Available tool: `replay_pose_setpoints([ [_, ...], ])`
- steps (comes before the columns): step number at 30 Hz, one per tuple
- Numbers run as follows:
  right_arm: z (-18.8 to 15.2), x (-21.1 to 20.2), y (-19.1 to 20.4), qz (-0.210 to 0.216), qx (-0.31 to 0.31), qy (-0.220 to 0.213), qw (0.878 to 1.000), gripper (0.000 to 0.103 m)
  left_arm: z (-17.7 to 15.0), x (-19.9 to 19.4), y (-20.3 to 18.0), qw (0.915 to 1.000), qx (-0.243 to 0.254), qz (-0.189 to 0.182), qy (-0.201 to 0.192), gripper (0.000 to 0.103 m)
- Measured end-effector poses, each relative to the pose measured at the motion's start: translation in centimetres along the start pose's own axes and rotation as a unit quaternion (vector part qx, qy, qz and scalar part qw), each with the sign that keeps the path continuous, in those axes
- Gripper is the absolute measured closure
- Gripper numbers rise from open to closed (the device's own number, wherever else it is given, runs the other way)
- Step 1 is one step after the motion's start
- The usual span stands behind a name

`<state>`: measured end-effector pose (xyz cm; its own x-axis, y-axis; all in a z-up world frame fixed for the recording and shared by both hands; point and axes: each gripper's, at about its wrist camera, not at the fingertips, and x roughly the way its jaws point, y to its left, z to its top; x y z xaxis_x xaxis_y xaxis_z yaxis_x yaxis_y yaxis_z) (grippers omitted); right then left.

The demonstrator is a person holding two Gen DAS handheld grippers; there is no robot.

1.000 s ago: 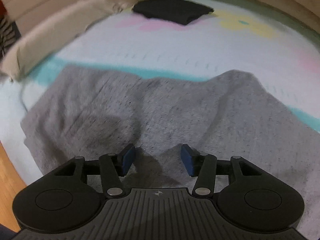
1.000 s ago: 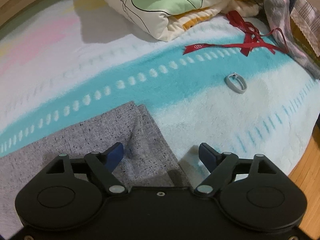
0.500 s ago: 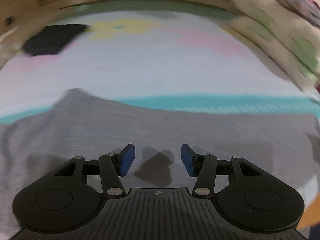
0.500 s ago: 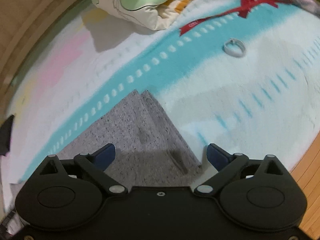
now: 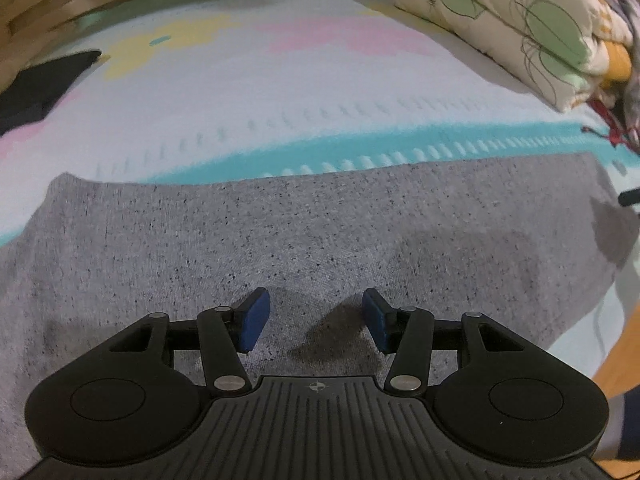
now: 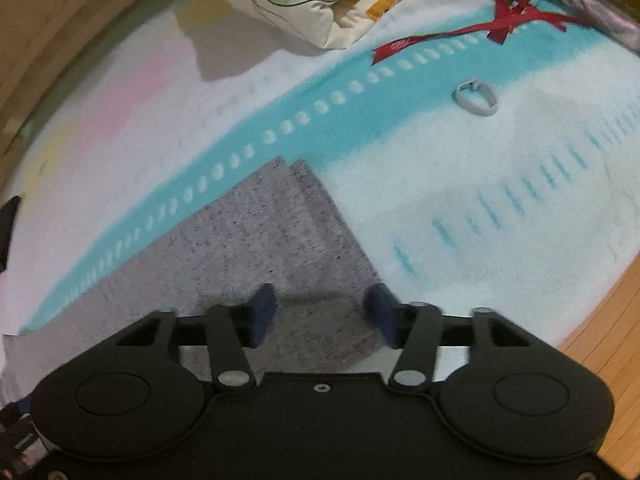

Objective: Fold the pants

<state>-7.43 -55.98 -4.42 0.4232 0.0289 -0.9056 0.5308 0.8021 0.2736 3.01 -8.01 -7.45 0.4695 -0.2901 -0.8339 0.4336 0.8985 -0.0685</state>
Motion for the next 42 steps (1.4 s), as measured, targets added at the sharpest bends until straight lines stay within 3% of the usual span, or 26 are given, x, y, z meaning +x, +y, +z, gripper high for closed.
replay_pose_setpoints([
  [2,0.0,0.0,-0.1,-0.001,-0.001,0.0,1.0,0.032,0.1,0.1,0.1,1.0,-0.007,-0.004,0.002,0.054],
  [5,-0.2,0.1,-0.1,0.009,-0.008,0.005,1.0,0.043,0.2,-0.1,0.0,1.0,-0.008,-0.004,0.002,0.054],
  [14,-0.7,-0.2,0.9,0.007,-0.026,0.009,1.0,0.052,0.1,-0.3,0.0,0.9999,-0.009,-0.006,0.002,0.053],
  [15,-0.7,-0.2,1.0,0.005,-0.029,0.007,1.0,0.074,0.2,-0.3,0.0,0.9999,-0.009,-0.006,0.003,0.053],
  [16,-0.7,-0.3,1.2,0.001,-0.031,0.005,1.0,0.087,0.2,-0.3,-0.1,0.9999,-0.01,-0.007,0.003,0.053],
  [18,-1.0,-0.2,2.0,-0.002,-0.04,0.001,0.999,0.088,0.3,-0.4,-0.1,0.9998,-0.012,-0.016,0.005,0.054],
  [21,-1.6,-0.9,4.2,-0.056,-0.107,-0.031,0.992,0.089,0.5,-0.9,-0.5,0.9991,-0.013,-0.04,0.002,0.053],
  [23,-1.2,-1.4,3.7,-0.067,-0.086,-0.042,0.993,0.091,0.5,-1.0,-0.8,0.9988,-0.008,-0.048,0.0,0.053],
  [27,-0.9,0.3,2.2,-0.069,-0.036,-0.002,0.997,0.09,-0.1,0.1,-1.5,0.999,0.009,-0.039,0.023,0.053],
  [29,-0.9,0.1,2.7,-0.07,-0.045,-0.002,0.997,0.087,-0.3,0.3,-2.2,0.9987,0.039,-0.026,0.02,0.053],
  [32,-0.7,-0.9,2.1,-0.047,-0.012,-0.005,0.999,0.052,-0.4,0.2,-2.8,0.9983,0.052,-0.019,0.018,0.052],
  [33,-0.8,-1.3,1.7,-0.037,0.005,-0.006,0.999,0.031,-0.4,0.2,-2.7,0.9984,0.049,-0.02,0.018,0.052],
  [34,-1.0,-1.5,1.4,-0.03,0.021,-0.008,0.999,0.021,-0.4,0.2,-2.6,0.9985,0.045,-0.023,0.019,0.052],
  [42,-2.4,-0.5,-1.3,0.01,0.099,0.021,0.995,0.024,-0.1,0.3,-2.0,0.9989,0.028,-0.03,0.022,0.052],
])
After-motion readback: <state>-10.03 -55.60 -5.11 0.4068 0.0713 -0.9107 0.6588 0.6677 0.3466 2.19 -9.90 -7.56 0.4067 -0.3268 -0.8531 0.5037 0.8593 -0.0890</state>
